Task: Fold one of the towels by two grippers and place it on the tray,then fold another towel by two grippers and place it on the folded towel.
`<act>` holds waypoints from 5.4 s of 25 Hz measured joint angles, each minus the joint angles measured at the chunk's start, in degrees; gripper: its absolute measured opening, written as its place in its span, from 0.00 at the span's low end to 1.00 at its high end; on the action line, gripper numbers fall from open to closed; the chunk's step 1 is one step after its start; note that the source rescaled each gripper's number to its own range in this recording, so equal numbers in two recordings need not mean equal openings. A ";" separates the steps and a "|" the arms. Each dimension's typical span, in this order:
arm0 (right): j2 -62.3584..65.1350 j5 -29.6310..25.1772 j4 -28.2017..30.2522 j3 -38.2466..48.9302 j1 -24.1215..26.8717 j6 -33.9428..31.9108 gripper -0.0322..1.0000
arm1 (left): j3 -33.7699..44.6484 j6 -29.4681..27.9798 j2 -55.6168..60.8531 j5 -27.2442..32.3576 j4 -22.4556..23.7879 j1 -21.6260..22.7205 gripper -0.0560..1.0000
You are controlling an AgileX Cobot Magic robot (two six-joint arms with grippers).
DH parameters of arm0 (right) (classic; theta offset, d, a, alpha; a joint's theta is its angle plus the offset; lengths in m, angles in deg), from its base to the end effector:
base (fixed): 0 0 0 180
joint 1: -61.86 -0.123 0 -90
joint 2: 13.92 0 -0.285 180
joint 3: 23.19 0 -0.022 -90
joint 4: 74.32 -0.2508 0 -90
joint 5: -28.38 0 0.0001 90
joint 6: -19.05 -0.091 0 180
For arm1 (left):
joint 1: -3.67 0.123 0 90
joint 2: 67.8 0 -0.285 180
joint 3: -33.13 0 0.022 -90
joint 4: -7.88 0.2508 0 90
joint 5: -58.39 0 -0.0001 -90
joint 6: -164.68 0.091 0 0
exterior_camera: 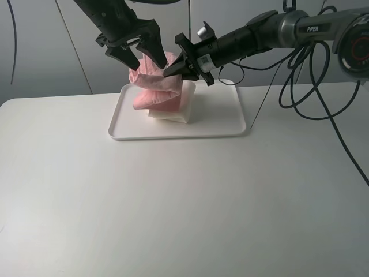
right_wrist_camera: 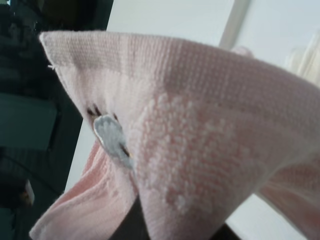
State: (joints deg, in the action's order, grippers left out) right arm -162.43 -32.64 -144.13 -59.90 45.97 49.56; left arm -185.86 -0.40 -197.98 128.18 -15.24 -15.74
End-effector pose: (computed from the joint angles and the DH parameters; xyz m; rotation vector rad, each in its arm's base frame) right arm 0.4746 0.2128 0.1573 -0.2838 2.4855 1.4820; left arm 0.4272 -0.1861 0.2783 0.7155 2.6779 -0.5822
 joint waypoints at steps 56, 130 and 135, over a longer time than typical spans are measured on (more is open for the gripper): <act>-5.89 9.28 7.85 -1.08 -1.10 -6.47 0.96 | 0.00 1.49 0.00 0.00 -1.50 0.00 0.98; 121.09 -9.29 55.54 73.61 -1.19 -14.42 1.00 | 84.10 -12.41 110.54 -2.88 16.13 7.33 0.98; 121.44 -8.39 55.43 81.31 -1.19 -14.67 1.00 | 85.09 -19.16 119.96 -4.85 20.81 7.33 0.98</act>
State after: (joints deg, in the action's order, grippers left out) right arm -41.00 -41.03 -88.69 21.41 44.78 34.90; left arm -100.77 -19.57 -78.02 123.33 5.57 -8.41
